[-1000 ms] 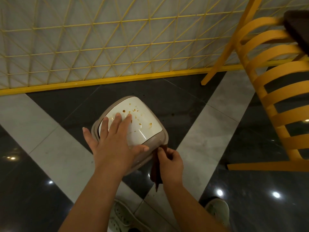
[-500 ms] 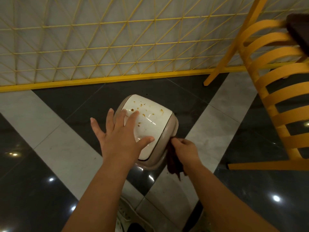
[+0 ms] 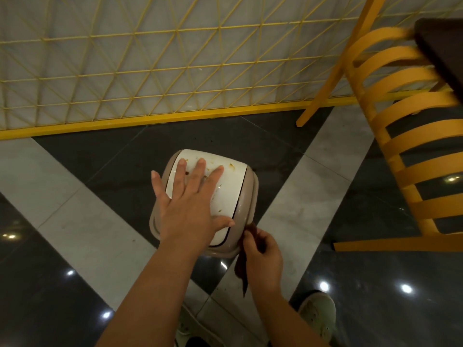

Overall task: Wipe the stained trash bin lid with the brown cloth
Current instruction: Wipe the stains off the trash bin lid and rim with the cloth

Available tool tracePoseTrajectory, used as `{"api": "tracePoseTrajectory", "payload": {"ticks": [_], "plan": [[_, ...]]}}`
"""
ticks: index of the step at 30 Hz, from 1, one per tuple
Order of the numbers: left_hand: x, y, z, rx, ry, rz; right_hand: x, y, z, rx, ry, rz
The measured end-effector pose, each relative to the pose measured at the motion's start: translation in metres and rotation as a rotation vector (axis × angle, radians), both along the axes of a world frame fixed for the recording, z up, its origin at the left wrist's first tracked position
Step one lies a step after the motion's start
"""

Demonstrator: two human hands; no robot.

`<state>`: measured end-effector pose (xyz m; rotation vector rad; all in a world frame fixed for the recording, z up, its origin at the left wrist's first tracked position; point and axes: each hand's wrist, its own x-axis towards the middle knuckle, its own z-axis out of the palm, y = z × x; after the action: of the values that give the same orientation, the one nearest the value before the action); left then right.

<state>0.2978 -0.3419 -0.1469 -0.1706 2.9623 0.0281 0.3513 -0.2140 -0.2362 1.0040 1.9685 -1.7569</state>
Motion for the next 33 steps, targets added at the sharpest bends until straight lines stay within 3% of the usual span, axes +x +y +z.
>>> {"api": "tracePoseTrajectory", "payload": {"ticks": [10,17,25,33], "plan": [[0.0,0.006,-0.002,0.004,-0.012,0.04,-0.049,0.007,0.003,0.069,0.041,0.038],[-0.001,0.006,-0.003,0.024,-0.015,0.056,0.01,0.0,-0.002,0.029,0.0,0.018],[0.0,0.008,-0.006,0.025,-0.004,0.063,-0.048,0.009,-0.001,0.073,0.056,0.057],[-0.002,0.008,-0.006,0.005,-0.006,0.065,0.003,0.018,-0.002,0.052,0.012,0.113]]}}
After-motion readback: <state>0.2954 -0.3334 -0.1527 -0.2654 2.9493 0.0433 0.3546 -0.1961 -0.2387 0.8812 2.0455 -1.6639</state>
